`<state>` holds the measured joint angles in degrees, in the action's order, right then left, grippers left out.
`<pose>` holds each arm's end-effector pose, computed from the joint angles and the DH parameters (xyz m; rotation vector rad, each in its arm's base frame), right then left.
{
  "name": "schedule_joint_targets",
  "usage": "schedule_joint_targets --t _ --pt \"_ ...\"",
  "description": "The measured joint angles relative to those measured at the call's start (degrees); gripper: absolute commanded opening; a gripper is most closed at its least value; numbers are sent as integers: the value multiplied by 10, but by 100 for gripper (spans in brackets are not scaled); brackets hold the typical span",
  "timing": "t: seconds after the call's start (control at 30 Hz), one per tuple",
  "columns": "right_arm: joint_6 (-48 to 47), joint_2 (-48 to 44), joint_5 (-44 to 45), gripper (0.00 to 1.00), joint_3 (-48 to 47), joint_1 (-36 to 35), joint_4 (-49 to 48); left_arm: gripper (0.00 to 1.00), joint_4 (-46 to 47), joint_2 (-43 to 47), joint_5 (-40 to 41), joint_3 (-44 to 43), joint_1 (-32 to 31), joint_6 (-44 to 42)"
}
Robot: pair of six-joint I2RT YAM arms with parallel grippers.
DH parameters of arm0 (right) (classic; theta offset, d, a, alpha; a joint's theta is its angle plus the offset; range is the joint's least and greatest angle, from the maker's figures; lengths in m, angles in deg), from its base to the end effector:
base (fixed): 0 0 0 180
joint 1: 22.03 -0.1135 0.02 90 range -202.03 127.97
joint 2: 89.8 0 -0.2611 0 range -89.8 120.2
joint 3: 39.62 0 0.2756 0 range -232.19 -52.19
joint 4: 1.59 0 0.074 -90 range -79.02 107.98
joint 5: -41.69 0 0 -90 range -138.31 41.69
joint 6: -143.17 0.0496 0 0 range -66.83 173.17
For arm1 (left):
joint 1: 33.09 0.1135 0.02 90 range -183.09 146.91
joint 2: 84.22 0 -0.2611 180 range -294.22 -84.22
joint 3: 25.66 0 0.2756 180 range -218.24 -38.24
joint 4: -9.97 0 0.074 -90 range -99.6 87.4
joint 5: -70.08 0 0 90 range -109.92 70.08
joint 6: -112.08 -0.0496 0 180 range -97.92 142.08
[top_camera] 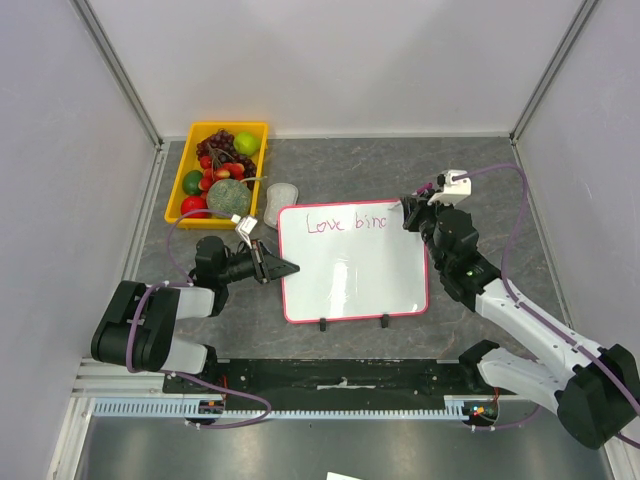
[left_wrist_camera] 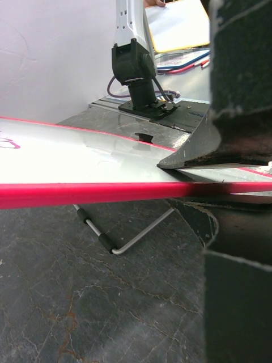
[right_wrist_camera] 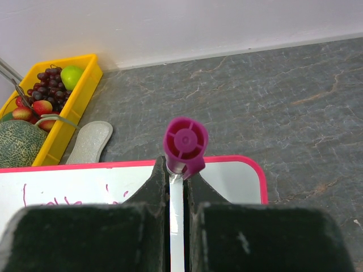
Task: Write a sentence on the whiteboard
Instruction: Write with the whiteboard marker on the whiteboard.
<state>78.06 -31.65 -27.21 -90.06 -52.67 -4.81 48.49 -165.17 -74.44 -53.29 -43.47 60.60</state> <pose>0.2459 0.1249 0.2889 0.1995 1.6499 0.4355 0.2317 -0.0835 0.1241 0.2595 1.9516 -1.4417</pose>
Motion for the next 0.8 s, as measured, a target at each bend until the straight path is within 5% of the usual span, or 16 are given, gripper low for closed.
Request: schedule_joint_targets --t 0.8 --pt "13 -40 -35 0 55 2 -2 2 0 0 0 0 0 0"
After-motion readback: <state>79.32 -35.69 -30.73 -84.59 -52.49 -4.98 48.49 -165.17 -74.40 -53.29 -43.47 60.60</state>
